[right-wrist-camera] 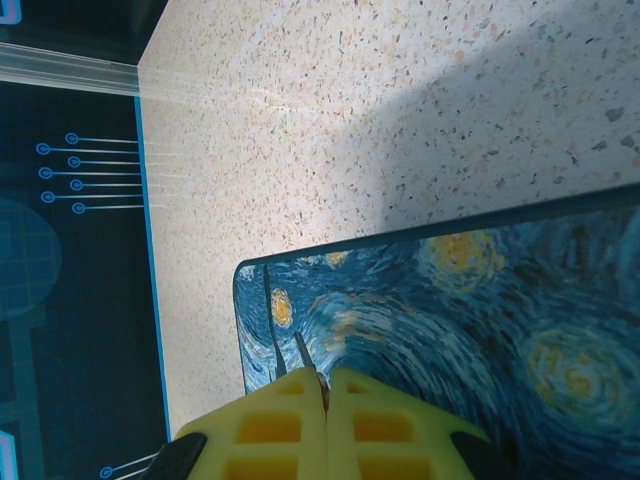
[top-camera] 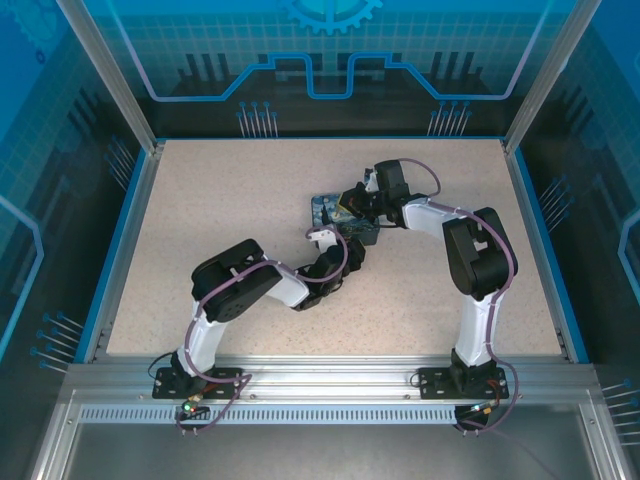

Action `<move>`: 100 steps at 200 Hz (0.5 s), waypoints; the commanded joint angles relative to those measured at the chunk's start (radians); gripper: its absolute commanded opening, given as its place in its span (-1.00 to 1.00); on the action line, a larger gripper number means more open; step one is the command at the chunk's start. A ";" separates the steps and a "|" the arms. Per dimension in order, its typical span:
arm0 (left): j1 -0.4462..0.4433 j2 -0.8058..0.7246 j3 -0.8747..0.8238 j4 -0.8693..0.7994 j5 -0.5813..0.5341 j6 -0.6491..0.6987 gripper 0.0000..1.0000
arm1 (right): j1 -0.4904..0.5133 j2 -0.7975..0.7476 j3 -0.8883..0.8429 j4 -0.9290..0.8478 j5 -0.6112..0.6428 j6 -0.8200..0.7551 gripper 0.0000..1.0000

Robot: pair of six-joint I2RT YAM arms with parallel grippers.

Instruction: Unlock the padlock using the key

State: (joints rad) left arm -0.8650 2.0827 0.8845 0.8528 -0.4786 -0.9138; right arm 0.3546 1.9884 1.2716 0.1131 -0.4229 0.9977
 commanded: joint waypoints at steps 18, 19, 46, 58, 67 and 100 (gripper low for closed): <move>0.004 0.039 0.013 -0.044 -0.004 0.024 -0.36 | 0.020 0.036 0.002 -0.033 0.003 0.007 -1.00; 0.004 0.039 0.013 -0.044 -0.003 0.024 -0.36 | 0.019 0.036 0.002 -0.032 0.003 0.007 -1.00; 0.019 0.031 0.001 -0.019 0.030 0.029 -0.61 | 0.019 0.036 0.000 -0.035 0.003 0.008 -1.00; 0.025 0.024 -0.005 -0.006 0.052 0.028 -0.71 | 0.019 0.035 -0.001 -0.033 0.003 0.007 -1.00; 0.031 0.018 -0.012 0.004 0.073 0.024 -0.75 | 0.020 0.035 -0.002 -0.032 0.003 0.007 -1.00; 0.049 -0.021 -0.053 0.023 0.128 0.001 -0.83 | 0.020 0.036 -0.002 -0.032 0.003 0.004 -1.00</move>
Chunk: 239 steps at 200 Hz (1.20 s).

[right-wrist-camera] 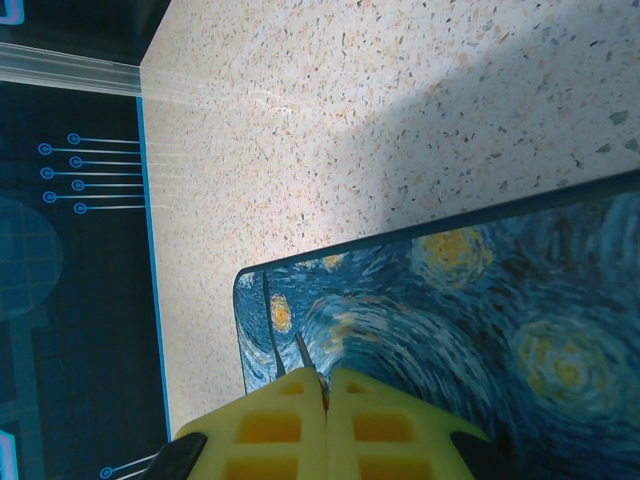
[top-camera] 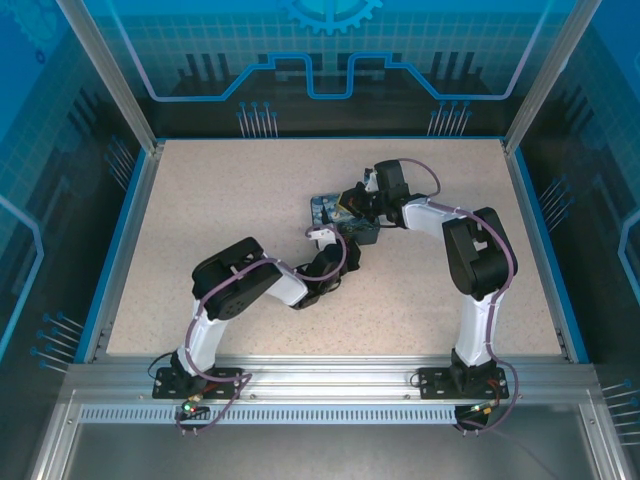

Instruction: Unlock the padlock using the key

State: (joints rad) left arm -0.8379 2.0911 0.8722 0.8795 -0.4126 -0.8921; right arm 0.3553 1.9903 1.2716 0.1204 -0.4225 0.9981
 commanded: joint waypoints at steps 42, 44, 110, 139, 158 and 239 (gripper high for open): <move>0.054 -0.077 -0.087 0.023 0.151 -0.059 -0.97 | 0.019 0.038 -0.002 -0.033 0.000 0.005 -1.00; 0.055 -0.077 -0.090 0.028 0.154 -0.060 -0.98 | 0.019 0.038 -0.002 -0.033 -0.001 0.005 -1.00; 0.077 -0.149 -0.157 0.080 0.277 -0.074 -1.00 | 0.020 0.010 0.017 -0.051 -0.018 -0.009 -1.00; 0.078 -0.187 -0.182 0.057 0.338 -0.071 -1.00 | 0.019 -0.004 0.037 -0.062 -0.028 -0.019 -1.00; 0.081 -0.206 -0.201 0.043 0.358 -0.087 -1.00 | 0.015 -0.025 0.056 -0.076 -0.035 -0.029 -1.00; 0.117 -0.272 -0.214 -0.022 0.463 -0.153 -1.00 | -0.067 -0.237 0.029 -0.071 -0.108 -0.027 -1.00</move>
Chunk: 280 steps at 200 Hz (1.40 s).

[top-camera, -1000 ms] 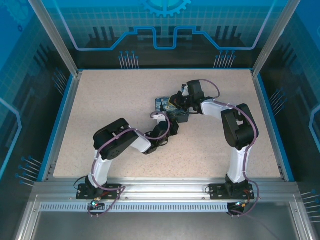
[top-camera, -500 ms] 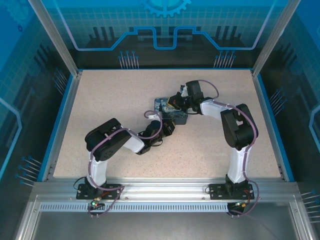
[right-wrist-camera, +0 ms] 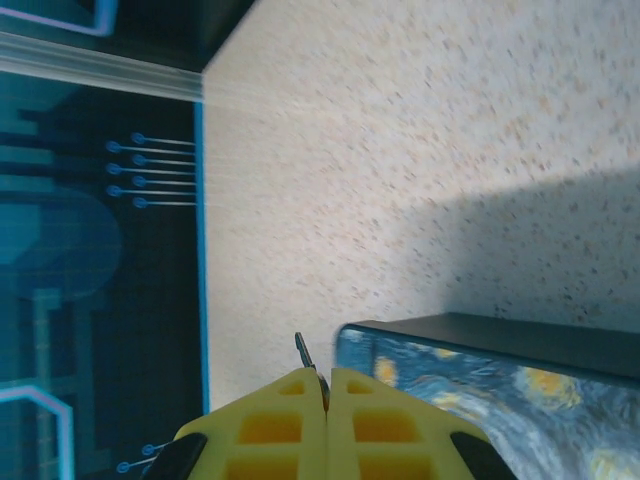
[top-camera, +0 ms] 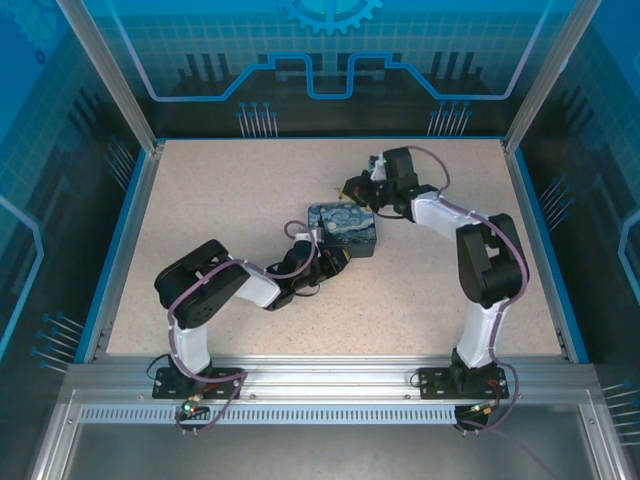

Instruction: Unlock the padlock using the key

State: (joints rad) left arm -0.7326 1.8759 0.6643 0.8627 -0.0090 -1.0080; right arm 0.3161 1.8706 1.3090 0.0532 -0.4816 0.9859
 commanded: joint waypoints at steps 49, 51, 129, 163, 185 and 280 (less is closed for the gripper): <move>0.030 -0.093 -0.007 -0.048 0.110 -0.074 -1.00 | -0.030 -0.379 -0.317 0.069 -0.073 -0.014 -1.00; 0.030 -0.093 -0.006 -0.048 0.112 -0.076 -1.00 | -0.029 -0.388 -0.331 0.075 -0.074 -0.012 -1.00; 0.045 -0.034 -0.021 0.055 0.177 -0.244 -1.00 | -0.006 -0.722 -0.866 0.229 -0.036 0.066 -1.00; 0.051 -0.016 -0.024 0.100 0.200 -0.302 -1.00 | -0.005 -0.821 -0.957 0.222 -0.023 0.097 -1.00; 0.059 -0.004 -0.025 0.147 0.222 -0.334 -1.00 | -0.003 -0.834 -0.989 0.256 -0.023 0.117 -1.00; 0.098 -0.009 -0.081 0.252 0.239 -0.426 -1.00 | 0.031 -0.600 -1.013 0.578 -0.029 0.250 -1.00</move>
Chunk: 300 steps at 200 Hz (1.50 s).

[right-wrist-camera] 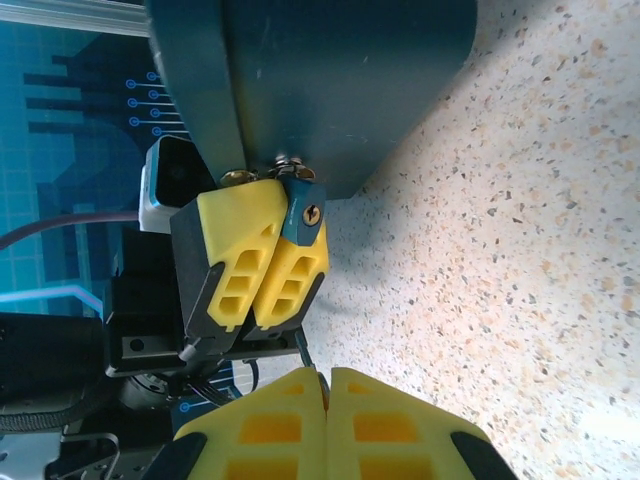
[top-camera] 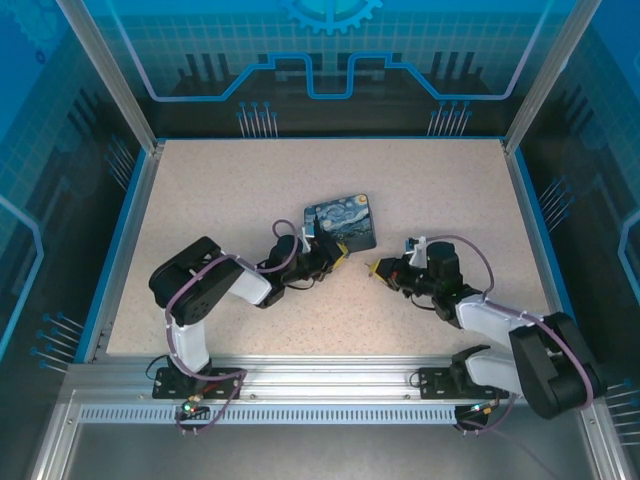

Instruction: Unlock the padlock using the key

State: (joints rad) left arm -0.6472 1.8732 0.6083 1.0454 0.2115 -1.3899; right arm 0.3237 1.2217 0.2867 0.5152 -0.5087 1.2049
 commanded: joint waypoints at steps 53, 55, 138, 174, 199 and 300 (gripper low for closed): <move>0.014 -0.092 -0.018 -0.052 0.028 -0.014 -1.00 | 0.071 0.168 0.011 0.260 0.021 0.076 -1.00; 0.014 -0.094 -0.017 -0.056 0.029 -0.013 -1.00 | 0.072 0.170 0.011 0.263 0.021 0.077 -1.00; 0.017 -0.154 0.023 -0.119 0.094 0.007 -1.00 | 0.078 0.201 -0.006 0.342 0.038 0.106 -1.00; 0.018 -0.161 0.030 -0.111 0.106 0.004 -1.00 | 0.077 0.189 0.001 0.345 0.045 0.122 -1.00; 0.021 -0.169 0.033 -0.108 0.113 0.002 -1.00 | 0.077 0.196 0.006 0.357 0.047 0.139 -1.00; 0.024 -0.177 0.036 -0.088 0.127 -0.005 -1.00 | 0.077 0.237 0.013 0.427 0.050 0.201 -1.00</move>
State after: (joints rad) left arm -0.6308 1.7340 0.6144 0.9115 0.3092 -1.3891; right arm 0.3885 1.4597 0.2871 0.9070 -0.4732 1.3926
